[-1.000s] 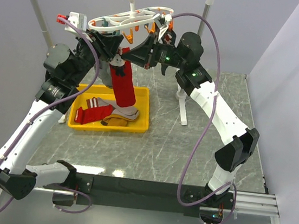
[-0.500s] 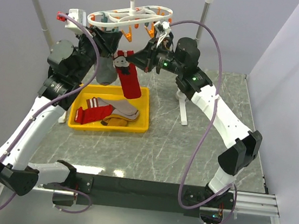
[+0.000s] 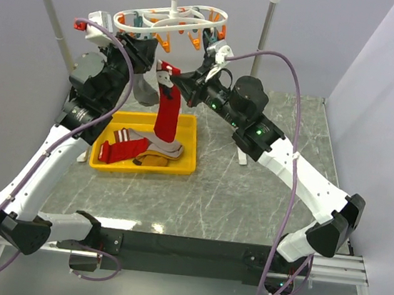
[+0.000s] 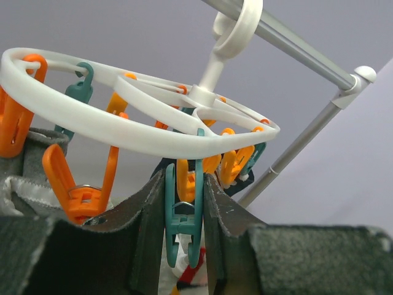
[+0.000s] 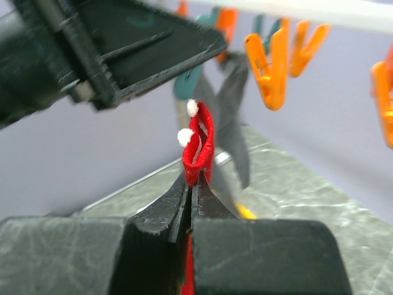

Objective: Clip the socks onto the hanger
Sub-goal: Clamp the sock onto the hanger.

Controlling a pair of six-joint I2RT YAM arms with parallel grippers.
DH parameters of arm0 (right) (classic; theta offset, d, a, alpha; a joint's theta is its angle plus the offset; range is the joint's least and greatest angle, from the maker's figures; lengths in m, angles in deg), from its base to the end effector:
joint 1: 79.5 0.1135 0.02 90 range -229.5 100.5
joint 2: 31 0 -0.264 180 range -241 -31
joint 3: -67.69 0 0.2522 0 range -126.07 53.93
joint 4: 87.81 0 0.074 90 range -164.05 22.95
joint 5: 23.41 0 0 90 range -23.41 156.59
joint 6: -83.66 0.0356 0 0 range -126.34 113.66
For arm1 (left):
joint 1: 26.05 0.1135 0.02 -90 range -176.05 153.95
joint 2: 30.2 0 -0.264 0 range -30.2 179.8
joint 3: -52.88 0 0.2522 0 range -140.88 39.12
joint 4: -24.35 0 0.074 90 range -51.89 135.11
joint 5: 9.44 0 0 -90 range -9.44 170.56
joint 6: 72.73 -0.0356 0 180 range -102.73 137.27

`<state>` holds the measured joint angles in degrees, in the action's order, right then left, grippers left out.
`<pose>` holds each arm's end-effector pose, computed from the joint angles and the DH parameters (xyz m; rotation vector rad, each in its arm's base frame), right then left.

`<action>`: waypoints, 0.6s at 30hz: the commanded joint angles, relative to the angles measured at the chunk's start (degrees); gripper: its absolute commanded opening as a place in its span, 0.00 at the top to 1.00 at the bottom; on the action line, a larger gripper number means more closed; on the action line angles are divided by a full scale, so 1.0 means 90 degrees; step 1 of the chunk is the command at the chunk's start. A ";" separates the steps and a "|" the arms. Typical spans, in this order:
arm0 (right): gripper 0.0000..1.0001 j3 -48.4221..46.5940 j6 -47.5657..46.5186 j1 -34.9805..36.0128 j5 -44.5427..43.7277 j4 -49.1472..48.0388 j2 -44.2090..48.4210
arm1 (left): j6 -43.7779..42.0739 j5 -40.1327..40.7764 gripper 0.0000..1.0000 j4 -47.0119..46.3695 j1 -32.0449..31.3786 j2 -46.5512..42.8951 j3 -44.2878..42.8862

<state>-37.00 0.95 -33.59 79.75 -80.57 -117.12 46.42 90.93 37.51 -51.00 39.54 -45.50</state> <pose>0.2361 0.2554 0.4786 -0.6619 1.2811 0.9275 0.2339 -0.1018 0.5111 -0.2069 1.3206 -0.6862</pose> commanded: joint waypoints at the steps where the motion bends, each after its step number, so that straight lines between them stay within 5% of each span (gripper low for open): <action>1: 1.00 0.0075 -0.0486 0.0221 -0.1187 -0.0603 0.0234 | 0.0092 0.0809 0.71 -0.0178 -0.0332 -0.0024 -0.0217; 18: 1.00 0.0055 -0.1405 0.0885 -0.3161 -0.0779 -0.0010 | 0.0736 0.2500 0.72 0.0418 -0.0939 0.0279 -0.0676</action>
<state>-36.59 -9.02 -27.08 56.72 -83.17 -117.32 50.64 110.12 41.27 -58.74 41.87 -48.32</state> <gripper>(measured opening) 0.016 0.317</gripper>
